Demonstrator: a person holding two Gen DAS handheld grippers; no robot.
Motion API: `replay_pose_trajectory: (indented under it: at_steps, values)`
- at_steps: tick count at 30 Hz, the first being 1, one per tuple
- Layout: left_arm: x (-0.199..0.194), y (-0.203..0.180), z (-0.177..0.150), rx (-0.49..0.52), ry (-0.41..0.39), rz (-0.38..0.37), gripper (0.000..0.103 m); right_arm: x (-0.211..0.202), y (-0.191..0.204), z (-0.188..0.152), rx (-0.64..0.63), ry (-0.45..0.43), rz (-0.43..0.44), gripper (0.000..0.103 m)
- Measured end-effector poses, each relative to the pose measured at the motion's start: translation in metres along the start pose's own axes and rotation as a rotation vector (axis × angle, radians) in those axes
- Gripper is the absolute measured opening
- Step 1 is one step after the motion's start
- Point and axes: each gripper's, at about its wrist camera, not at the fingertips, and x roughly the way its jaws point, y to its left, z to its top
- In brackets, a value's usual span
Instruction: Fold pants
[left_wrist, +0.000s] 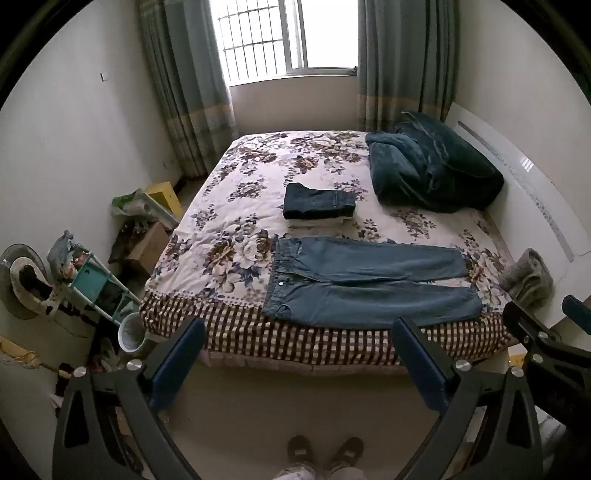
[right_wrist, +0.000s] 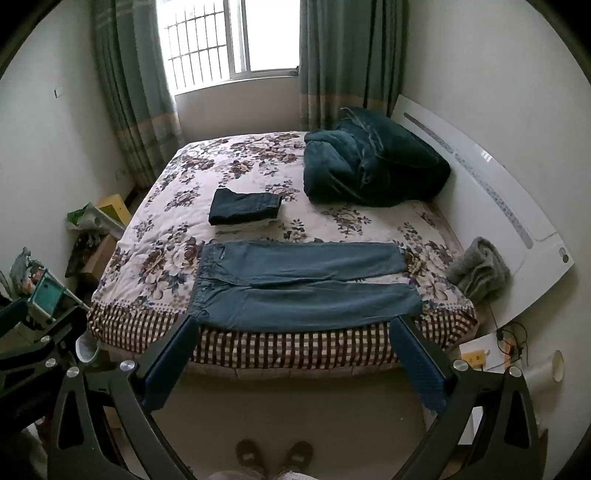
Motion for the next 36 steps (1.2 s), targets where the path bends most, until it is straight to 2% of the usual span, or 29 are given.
replay_pose_trajectory:
  at_steps: [36]
  values:
    - [0.003, -0.001, 0.006, -0.005, -0.003, -0.007, 0.103, 0.001, 0.011, -0.006, -0.006, 0.013, -0.004, 0.103]
